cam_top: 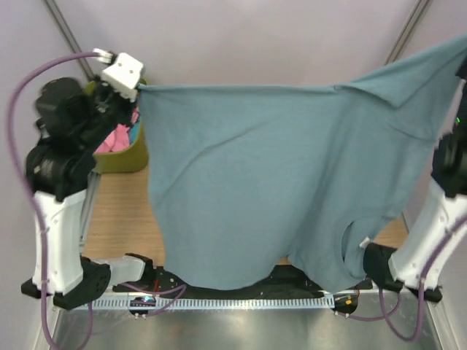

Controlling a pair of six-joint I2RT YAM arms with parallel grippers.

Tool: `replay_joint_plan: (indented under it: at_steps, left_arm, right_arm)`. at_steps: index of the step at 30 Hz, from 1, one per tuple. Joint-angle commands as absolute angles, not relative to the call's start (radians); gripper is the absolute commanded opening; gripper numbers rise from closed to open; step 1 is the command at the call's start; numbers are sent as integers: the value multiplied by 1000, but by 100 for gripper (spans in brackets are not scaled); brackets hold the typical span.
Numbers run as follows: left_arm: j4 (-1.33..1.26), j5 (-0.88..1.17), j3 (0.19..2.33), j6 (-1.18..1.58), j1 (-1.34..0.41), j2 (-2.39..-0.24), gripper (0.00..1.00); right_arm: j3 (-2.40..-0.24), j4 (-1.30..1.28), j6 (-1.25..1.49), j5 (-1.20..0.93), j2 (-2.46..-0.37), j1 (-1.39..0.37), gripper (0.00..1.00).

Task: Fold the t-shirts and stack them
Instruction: Flatten the tshirt out

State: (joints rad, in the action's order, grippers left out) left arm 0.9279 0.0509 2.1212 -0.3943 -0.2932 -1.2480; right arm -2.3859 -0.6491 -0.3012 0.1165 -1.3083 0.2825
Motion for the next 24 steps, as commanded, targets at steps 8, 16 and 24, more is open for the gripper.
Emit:
replay_joint_plan:
  at_steps: [8, 16, 24]
  left_arm:
    - [651, -43, 1807, -465, -267, -1524, 0]
    - [652, -80, 2093, -521, -193, -2050, 0]
    - [629, -161, 2287, -499, -195, -2258, 0]
  right_arm:
    - [-2074, -410, -387, -132, -1715, 258, 1]
    - [-2472, -474, -503, -31, -2241, 157, 1]
    - [-2358, -380, -531, 104, -2293, 78, 1]
